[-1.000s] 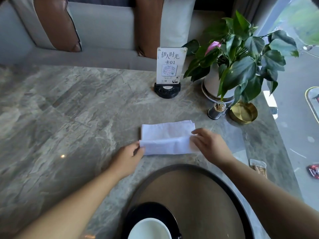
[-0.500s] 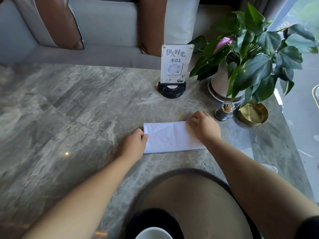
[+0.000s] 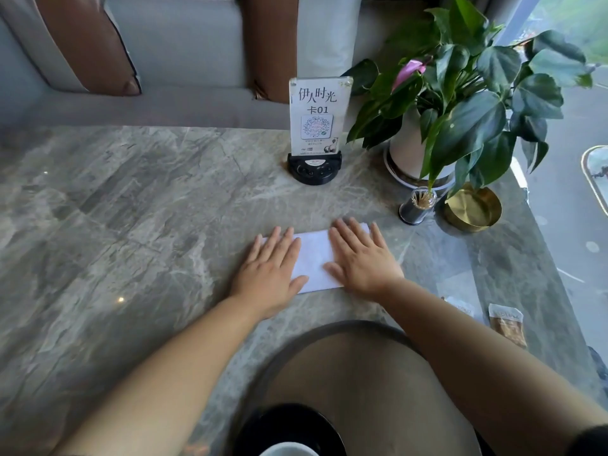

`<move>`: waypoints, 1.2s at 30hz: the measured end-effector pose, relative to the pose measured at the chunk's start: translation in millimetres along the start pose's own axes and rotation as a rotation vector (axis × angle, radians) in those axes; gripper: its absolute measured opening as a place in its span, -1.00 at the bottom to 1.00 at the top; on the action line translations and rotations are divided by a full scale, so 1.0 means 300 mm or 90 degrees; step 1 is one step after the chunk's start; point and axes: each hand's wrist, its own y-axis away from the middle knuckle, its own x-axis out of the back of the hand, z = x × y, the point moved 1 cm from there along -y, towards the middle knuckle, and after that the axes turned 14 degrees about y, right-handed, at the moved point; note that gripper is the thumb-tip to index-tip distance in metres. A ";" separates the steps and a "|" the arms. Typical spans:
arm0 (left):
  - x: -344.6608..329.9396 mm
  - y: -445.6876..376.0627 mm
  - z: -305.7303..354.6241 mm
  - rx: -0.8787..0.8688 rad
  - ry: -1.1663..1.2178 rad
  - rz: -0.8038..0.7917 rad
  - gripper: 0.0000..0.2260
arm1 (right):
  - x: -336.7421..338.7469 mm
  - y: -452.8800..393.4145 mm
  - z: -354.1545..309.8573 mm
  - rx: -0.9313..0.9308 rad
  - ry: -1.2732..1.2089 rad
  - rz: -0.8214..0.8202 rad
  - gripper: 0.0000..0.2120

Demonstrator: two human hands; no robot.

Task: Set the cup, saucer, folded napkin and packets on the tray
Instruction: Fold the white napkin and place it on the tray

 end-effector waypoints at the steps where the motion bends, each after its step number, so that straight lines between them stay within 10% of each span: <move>1: -0.014 -0.002 -0.013 0.022 0.004 -0.015 -0.33 | -0.008 -0.002 0.003 -0.001 0.010 -0.007 -0.28; 7: -0.029 -0.003 -0.018 0.049 0.003 -0.027 -0.30 | 0.026 0.005 0.004 -0.030 -0.043 -0.003 -0.29; 11: -0.028 -0.004 -0.019 0.058 0.020 -0.050 -0.31 | 0.077 0.057 0.054 -0.353 -0.258 0.018 -0.44; 22: -0.019 -0.003 -0.013 0.065 0.013 -0.064 -0.32 | 0.159 0.020 0.096 -0.578 -0.823 -0.303 -0.70; 36: -0.013 -0.122 0.173 -0.063 0.049 -0.121 -0.33 | 0.219 0.051 0.225 -0.355 -0.507 -0.096 -0.81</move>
